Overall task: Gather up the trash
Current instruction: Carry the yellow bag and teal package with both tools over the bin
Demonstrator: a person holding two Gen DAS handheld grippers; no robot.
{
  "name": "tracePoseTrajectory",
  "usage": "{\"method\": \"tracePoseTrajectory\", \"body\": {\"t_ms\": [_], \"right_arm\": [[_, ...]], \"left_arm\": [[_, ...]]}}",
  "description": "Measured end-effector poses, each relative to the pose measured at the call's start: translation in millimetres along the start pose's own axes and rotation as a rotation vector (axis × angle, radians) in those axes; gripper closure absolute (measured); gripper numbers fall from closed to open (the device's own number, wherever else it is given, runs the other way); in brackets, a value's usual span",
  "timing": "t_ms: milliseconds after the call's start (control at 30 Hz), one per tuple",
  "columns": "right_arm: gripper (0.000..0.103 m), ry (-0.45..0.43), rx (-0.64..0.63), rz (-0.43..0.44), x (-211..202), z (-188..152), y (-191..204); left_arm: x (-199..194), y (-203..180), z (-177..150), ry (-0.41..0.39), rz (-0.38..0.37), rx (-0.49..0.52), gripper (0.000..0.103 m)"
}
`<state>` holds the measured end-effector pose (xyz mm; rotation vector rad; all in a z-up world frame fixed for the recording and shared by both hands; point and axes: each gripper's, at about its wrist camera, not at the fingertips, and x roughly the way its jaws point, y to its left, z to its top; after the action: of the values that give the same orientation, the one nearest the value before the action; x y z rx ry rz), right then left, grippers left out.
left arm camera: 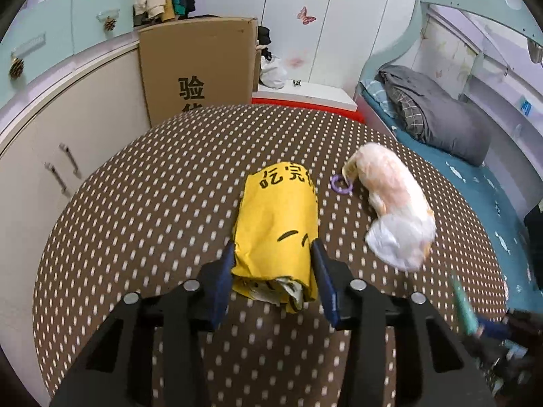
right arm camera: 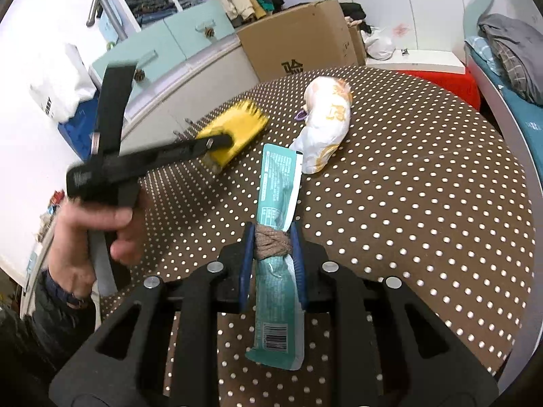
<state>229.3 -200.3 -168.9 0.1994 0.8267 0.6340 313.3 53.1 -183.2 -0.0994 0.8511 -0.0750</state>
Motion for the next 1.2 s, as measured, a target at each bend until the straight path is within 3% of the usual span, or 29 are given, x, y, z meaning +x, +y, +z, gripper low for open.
{"method": "tracePoseTrajectory", "body": {"t_ms": [167, 233, 300, 367, 400, 533, 900, 1200], "right_arm": [[0.082, -0.024, 0.005, -0.010, -16.8, -1.6, -2.6], [0.081, -0.026, 0.009, -0.011, -20.2, -0.9, -8.6], [0.081, -0.029, 0.014, -0.014, -21.3, -0.3, -10.8], [0.081, -0.035, 0.019, -0.017, -24.1, -0.4, -12.6], [0.081, -0.041, 0.025, -0.019, -26.0, 0.1, -14.8], [0.081, -0.073, 0.042, -0.034, -38.6, 2.4, -24.1], [0.081, -0.187, 0.091, -0.102, -94.2, 13.9, -65.7], [0.081, -0.296, 0.152, -0.189, -148.4, 21.0, -115.6]], "left_arm": [[-15.9, -6.9, -20.6, -0.005, 0.001, 0.037, 0.057], [-14.2, -11.0, -21.1, -0.006, 0.022, 0.069, 0.041], [-10.4, -15.5, -20.0, -0.009, 0.053, 0.084, 0.033], [-2.7, -14.0, -14.8, 0.011, 0.036, 0.073, 0.035], [0.3, -13.7, -12.8, 0.022, 0.030, 0.071, 0.048], [-8.3, -21.8, -10.2, 0.006, 0.015, 0.095, 0.058], [-56.1, -72.5, -9.1, -0.092, -0.072, 0.137, 0.060], [-82.7, -150.0, 2.5, -0.162, -0.196, 0.197, 0.060]]}}
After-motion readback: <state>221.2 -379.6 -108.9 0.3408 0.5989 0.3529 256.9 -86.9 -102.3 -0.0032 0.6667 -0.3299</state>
